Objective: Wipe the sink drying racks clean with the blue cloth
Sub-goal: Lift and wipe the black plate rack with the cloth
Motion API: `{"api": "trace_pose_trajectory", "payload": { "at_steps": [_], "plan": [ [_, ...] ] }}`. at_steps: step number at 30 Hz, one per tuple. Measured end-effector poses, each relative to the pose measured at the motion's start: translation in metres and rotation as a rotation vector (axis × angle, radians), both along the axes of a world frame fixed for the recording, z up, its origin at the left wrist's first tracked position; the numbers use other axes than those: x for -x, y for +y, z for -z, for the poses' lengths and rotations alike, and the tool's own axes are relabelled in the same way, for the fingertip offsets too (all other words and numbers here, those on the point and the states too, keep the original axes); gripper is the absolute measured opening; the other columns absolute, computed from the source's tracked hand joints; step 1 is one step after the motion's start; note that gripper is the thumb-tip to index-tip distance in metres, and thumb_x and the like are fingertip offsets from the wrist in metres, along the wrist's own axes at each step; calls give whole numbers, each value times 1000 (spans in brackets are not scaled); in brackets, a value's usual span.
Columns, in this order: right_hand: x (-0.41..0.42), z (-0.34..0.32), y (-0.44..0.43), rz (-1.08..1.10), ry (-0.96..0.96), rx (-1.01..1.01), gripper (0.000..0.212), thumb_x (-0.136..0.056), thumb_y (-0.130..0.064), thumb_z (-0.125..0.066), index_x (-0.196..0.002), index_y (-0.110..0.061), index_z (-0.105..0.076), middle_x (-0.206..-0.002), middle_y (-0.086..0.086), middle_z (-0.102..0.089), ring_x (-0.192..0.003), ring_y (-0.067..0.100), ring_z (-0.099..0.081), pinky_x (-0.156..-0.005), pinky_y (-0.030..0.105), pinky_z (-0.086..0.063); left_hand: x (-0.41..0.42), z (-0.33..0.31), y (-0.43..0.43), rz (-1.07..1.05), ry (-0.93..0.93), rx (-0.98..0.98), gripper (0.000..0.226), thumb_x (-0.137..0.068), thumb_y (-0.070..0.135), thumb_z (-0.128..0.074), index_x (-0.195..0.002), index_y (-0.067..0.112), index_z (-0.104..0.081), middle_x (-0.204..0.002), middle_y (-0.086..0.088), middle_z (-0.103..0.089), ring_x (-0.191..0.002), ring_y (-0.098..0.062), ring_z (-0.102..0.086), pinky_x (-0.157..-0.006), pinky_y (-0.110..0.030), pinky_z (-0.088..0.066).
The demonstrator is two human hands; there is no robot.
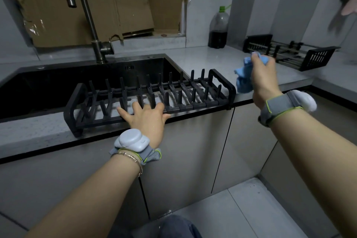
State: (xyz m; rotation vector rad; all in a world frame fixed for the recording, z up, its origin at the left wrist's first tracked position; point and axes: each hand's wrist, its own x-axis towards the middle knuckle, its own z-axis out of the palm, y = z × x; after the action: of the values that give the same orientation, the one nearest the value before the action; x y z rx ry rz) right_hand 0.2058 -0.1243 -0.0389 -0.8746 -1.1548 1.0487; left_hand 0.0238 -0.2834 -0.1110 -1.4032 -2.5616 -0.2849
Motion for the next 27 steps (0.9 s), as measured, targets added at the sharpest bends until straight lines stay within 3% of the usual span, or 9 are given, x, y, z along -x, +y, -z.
{"api": "trace_pose_trajectory", "payload": {
  "at_steps": [2, 4, 5, 7, 9, 11, 16, 21, 27],
  "plan": [
    [4, 0, -10, -197, -138, 24, 21, -83, -26, -50, -98, -13, -45, -77, 0, -53, -58, 6, -58, -54, 18, -46, 0, -1, 0, -6, 8, -2, 38, -95, 50, -36, -118, 23, -52, -119, -8, -58, -127, -36, -28, -105, -69, -8],
    [14, 8, -18, -324, -376, 31, 37, -84, -24, -48, -119, -16, -40, -99, 5, -58, -84, 14, -60, -71, 17, -49, 0, -1, 1, -2, -1, 1, 39, -95, 50, -36, -118, 24, -52, -119, -8, -58, -127, -36, -28, -105, -69, -8],
    [19, 14, -19, -313, -592, -10, 45, -82, -26, -47, -126, -16, -40, -117, 8, -54, -106, 23, -54, -87, 22, -44, 1, -1, 1, -3, -5, 0, 39, -95, 50, -36, -118, 24, -52, -119, -7, -58, -127, -36, -28, -105, -69, -8],
    [24, 26, -18, -271, -953, -108, 51, -80, -30, -44, -129, -18, -40, -131, 12, -41, -130, 32, -31, -99, 34, -29, 1, -1, 0, -6, -4, 6, 39, -95, 51, -36, -118, 24, -52, -119, -7, -58, -127, -36, -28, -105, -69, -8],
    [21, 34, -15, -253, -1167, -211, 54, -90, -22, -47, -140, -12, -31, -143, 12, -34, -135, 30, -21, -105, 35, -21, 1, -1, 1, -9, -2, 8, 40, -95, 52, -36, -118, 25, -53, -120, -7, -57, -126, -36, -28, -104, -70, -9],
    [15, 36, -13, -215, -1297, -334, 56, -91, -16, -51, -142, -10, -29, -142, 14, -38, -134, 30, -22, -107, 37, -22, 3, 0, 1, -9, -1, 15, 40, -94, 52, -35, -118, 25, -52, -119, -6, -57, -126, -36, -27, -105, -69, -9],
    [16, 38, -10, -71, -1335, -460, 49, -83, -18, -66, -129, -19, -48, -129, 15, -45, -120, 36, -40, -100, 38, -33, 4, 1, 0, -9, 5, -1, 42, -94, 53, -35, -117, 24, -54, -118, -5, -58, -126, -35, -27, -105, -68, -9],
    [22, 41, -4, 20, -1376, -446, 33, -82, -26, -65, -113, -23, -55, -118, 11, -46, -111, 40, -41, -93, 36, -31, 4, 1, 0, -10, 3, -5, 42, -94, 53, -36, -119, 24, -54, -119, -5, -58, -126, -34, -28, -106, -68, -10],
    [25, 49, -4, 67, -1274, -477, 27, -81, -14, -62, -108, -18, -59, -112, 11, -47, -100, 38, -46, -82, 30, -29, 3, 0, 1, -13, -6, -1, 42, -94, 53, -35, -119, 25, -53, -118, -4, -58, -126, -33, -28, -106, -68, -9]
  ]
}}
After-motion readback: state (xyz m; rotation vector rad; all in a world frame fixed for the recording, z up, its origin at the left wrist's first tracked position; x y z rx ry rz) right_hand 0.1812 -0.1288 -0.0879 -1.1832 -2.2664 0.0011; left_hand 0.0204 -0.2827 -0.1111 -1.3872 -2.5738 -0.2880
